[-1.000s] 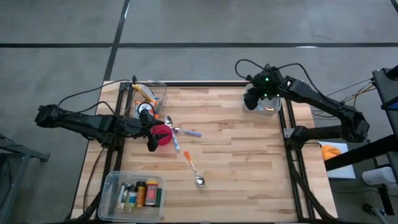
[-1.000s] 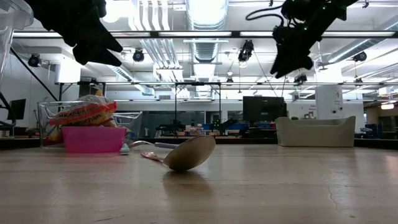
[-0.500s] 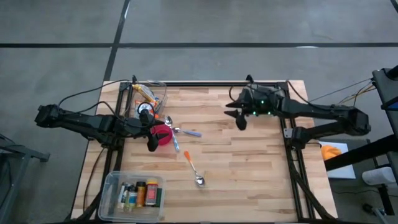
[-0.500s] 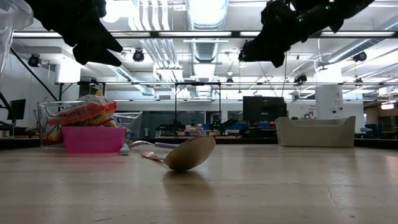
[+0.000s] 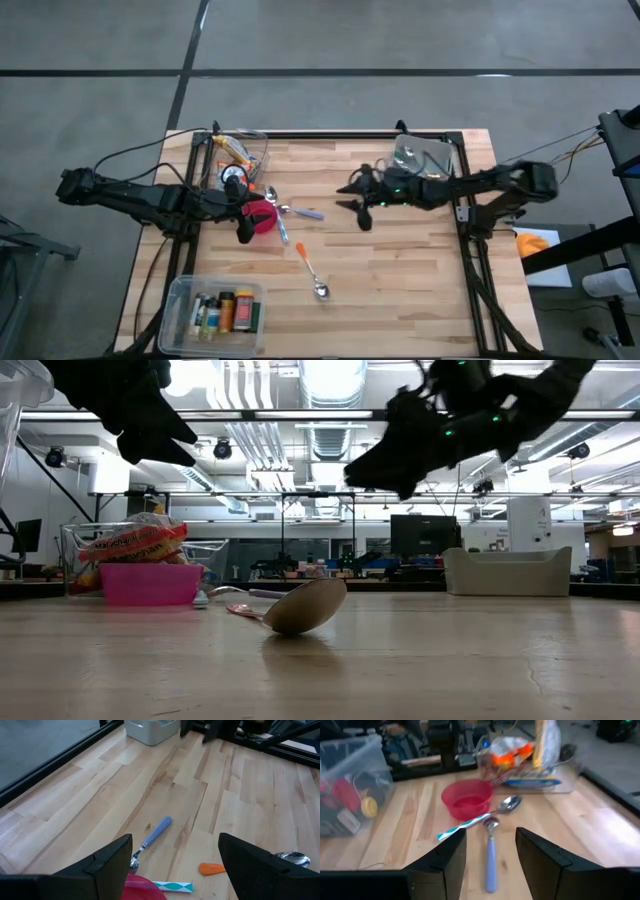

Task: Pick & Place Food Item
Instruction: Put the violet spoon into the gray bin

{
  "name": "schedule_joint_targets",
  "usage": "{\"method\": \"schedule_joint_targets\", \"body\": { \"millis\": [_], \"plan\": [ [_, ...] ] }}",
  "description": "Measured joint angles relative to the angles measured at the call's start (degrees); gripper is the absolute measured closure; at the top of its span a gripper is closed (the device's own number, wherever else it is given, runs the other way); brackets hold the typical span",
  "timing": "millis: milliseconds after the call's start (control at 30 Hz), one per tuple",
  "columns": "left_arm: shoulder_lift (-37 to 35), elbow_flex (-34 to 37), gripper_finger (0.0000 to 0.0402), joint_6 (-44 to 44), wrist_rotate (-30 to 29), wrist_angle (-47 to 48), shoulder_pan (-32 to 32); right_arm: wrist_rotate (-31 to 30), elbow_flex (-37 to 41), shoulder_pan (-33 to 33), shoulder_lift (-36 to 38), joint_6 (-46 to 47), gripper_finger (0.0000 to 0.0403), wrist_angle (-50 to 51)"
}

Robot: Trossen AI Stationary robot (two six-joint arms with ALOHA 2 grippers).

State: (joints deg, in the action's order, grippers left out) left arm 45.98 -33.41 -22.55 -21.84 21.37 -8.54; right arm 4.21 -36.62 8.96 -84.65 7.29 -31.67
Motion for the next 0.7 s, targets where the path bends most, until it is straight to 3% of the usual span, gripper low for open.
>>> {"method": "schedule_joint_targets", "body": {
  "millis": [233,700],
  "plan": [
    [0.00,0.00,0.0104,-0.02,-0.01,0.00,0.00,-4.42,-10.38,-2.83,-13.65,-1.79,0.0234,-0.24],
    [-0.01,0.00,0.0104,-0.01,-0.01,0.00,-0.01,-4.36,-28.49,-3.37,-32.87,-4.26,0.0234,3.01]
  ]
}}
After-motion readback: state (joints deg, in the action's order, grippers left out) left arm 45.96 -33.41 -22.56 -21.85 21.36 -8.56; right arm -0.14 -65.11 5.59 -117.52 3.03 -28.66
